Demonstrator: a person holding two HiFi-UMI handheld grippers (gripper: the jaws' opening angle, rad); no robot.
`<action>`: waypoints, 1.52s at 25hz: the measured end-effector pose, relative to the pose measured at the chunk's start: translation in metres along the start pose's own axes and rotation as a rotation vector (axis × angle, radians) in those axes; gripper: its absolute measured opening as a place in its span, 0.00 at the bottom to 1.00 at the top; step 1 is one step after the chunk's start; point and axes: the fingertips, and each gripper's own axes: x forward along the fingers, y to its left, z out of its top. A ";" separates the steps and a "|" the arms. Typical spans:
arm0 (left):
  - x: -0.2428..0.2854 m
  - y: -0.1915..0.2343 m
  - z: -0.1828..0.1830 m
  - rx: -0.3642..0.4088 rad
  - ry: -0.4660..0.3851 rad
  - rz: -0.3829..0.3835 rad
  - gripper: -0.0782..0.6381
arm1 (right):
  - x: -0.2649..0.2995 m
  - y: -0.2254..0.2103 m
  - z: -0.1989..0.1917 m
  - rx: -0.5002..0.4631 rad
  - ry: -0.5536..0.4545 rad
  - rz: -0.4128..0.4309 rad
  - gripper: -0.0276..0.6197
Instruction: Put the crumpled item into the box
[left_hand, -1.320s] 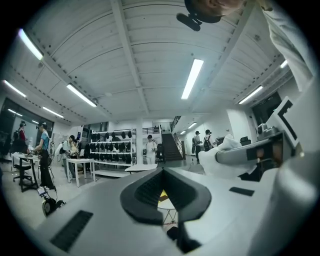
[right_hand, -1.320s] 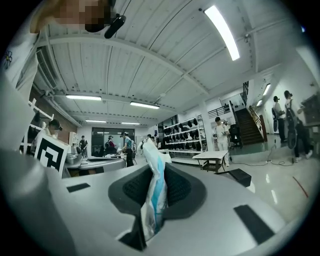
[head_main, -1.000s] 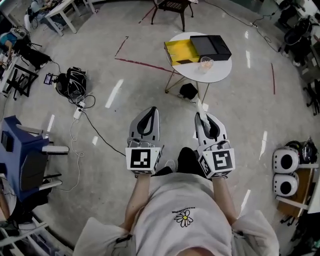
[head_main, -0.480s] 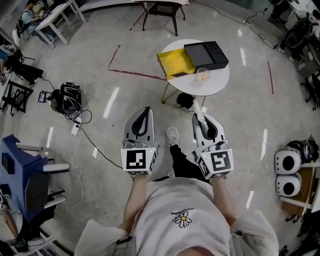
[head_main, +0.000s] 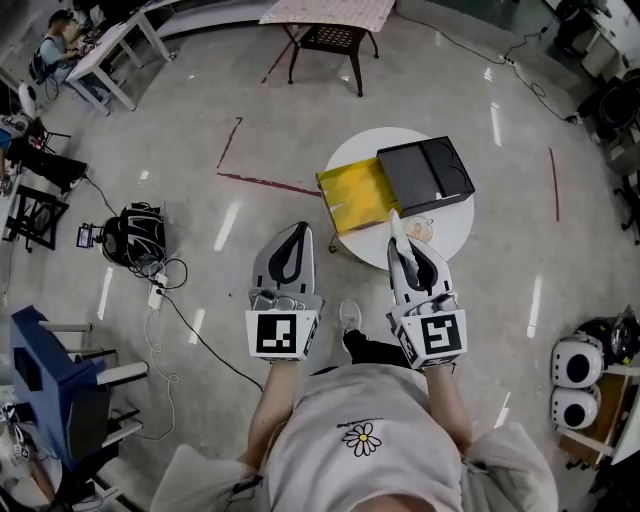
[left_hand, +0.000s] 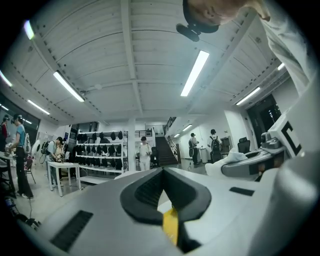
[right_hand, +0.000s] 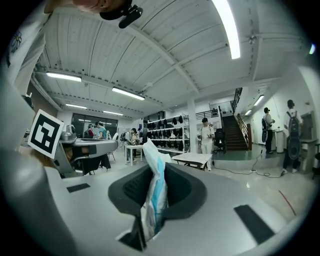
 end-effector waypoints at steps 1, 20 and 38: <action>0.014 0.006 0.002 0.005 -0.004 0.008 0.11 | 0.012 -0.007 0.001 0.000 0.001 0.003 0.12; 0.121 0.053 -0.001 -0.017 0.021 0.018 0.11 | 0.110 -0.054 0.015 0.019 -0.014 -0.039 0.12; 0.150 0.067 0.002 -0.024 0.007 -0.044 0.11 | 0.127 -0.052 0.010 -0.009 0.022 -0.056 0.12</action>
